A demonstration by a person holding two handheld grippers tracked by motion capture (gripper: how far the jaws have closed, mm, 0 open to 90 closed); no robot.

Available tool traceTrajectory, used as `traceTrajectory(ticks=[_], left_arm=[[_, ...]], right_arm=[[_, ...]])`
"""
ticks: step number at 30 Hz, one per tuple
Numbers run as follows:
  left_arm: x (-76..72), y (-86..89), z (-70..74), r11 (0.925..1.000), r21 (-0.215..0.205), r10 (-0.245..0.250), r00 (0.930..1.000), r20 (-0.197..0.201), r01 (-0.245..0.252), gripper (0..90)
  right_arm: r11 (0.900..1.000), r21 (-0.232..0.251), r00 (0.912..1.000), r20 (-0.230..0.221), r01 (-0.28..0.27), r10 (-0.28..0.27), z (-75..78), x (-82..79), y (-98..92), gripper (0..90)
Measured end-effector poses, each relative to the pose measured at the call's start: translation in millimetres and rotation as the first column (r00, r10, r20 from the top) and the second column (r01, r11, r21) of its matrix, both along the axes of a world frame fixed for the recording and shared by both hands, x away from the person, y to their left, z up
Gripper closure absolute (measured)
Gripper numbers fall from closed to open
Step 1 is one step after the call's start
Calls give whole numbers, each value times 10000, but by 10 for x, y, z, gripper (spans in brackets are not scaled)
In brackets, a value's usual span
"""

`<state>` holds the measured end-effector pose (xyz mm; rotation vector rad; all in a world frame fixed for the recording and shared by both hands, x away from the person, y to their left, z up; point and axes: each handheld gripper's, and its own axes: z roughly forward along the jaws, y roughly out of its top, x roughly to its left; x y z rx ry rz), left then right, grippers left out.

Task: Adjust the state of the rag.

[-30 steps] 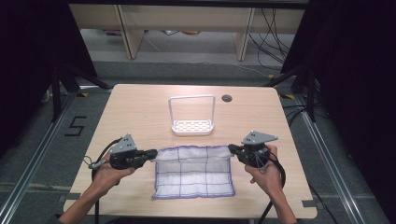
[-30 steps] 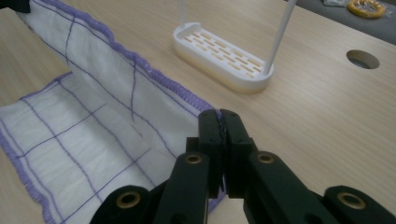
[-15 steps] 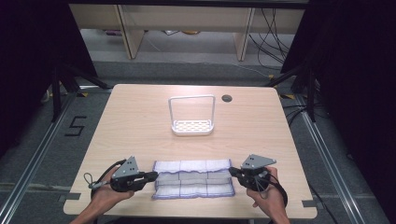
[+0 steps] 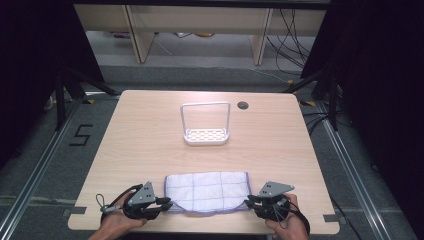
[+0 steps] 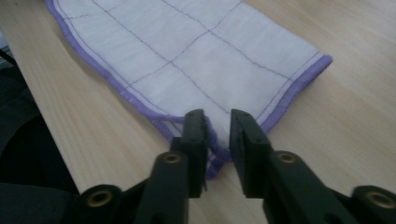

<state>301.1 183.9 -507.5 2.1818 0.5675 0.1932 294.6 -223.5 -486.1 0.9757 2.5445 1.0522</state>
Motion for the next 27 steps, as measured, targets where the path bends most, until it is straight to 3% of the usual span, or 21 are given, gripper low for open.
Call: traceTrajectory(ticks=[1, 2, 3, 4, 5, 6, 8, 9, 11, 12, 14, 15, 16, 18, 19, 22, 24, 25, 26, 27], left_arm=[[-11, 17, 43, 9995, -310, -17, 9999, 111, 20, 644], [-11, 17, 43, 9995, -310, -17, 9999, 111, 20, 601], [-4, 57, 118, 9975, -703, -40, 10000, 92, 46, 543], [8, 88, 170, 9974, -722, 70, 9999, 121, -61, 500], [28, 113, 208, 9947, -979, 351, 9990, 274, -323, 471], [28, 113, 208, 9947, -979, 351, 9990, 274, -323, 457], [113, 154, 272, 9900, -1212, 764, 9966, 307, -721, 449], [218, 169, 289, 9831, -1322, 1317, 9908, 302, -1267, 436], [279, 173, 288, 9824, -1252, 1427, 9895, 213, -1390, 428], [391, 166, 279, 9792, -1134, 1719, 9848, 232, -1682, 407], [446, 159, 265, 9772, -1121, 1831, 9830, 163, -1802, 404], [529, 139, 238, 9776, -913, 1909, 9816, 34, -1898, 397], [529, 139, 238, 9776, -913, 1909, 9816, 34, -1898, 395], [619, 114, 193, 9788, -658, 1935, 9810, -143, -1940, 391], [686, 101, 153, 9781, -464, 2017, 9790, -303, -2029, 386], [731, 89, 124, 9770, -354, 2085, 9770, -451, -2102, 387], [796, 96, 105, 9794, -40, 2015, 9776, -601, -2021, 393], [804, 76, 91, 9750, -267, 2186, 9735, -673, -2207, 398], [833, 93, 98, 9803, 43, 1973, 9783, -627, -1974, 403], [848, 83, 92, 9798, -29, 1993, 9778, -640, -1999, 408]], right_arm=[[9993, 284, 9997, -21, 230, -229, 29, -40, -39, 651], [9993, 284, 9997, -21, 230, -229, 29, -40, -39, 651], [9976, 492, 9983, 292, 482, -497, 80, -67, -106, 613], [9944, 639, 9959, 300, 836, -856, 97, -86, -131, 598], [9927, 725, 9944, 379, 960, -990, 119, -86, -169, 595], [9927, 725, 9944, 379, 960, -990, 119, -86, -169, 595], [9865, 1005, 9902, 390, 1296, -1340, 153, -93, -216, 576], [9757, 1190, 9821, 195, 1840, -1876, 175, -85, -218, 560], [9754, 1125, 9806, 271, 1898, -1940, 181, -60, -227, 554], [9624, 1312, 9711, -109, 2377, -2383, 168, -41, -189, 522], [9679, 1172, 9746, -5, 2225, -2240, 150, 2, -193, 512], [9651, 897, 9692, -212, 2461, -2452, 115, 39, -160, 489], [9651, 897, 9692, -212, 2461, -2452, 115, 39, -160, 489], [9606, 933, 9643, -665, 2618, -2563, 70, 45, -104, 470], [9680, 664, 9688, -704, 2421, -2375, 41, 58, -74, 464], [9711, 494, 9707, -702, 2334, -2298, 22, 43, -35, 465], [9745, 326, 9730, -725, 2218, -2191, 5, 31, 1, 468], [9736, 245, 9707, -865, 2268, -2240, -2, 18, 26, 469], [9741, 139, 9703, -930, 2256, -2234, -7, 12, 38, 473], [9758, -32, 9716, -923, 2185, -2179, -27, 2, 62, 478]])
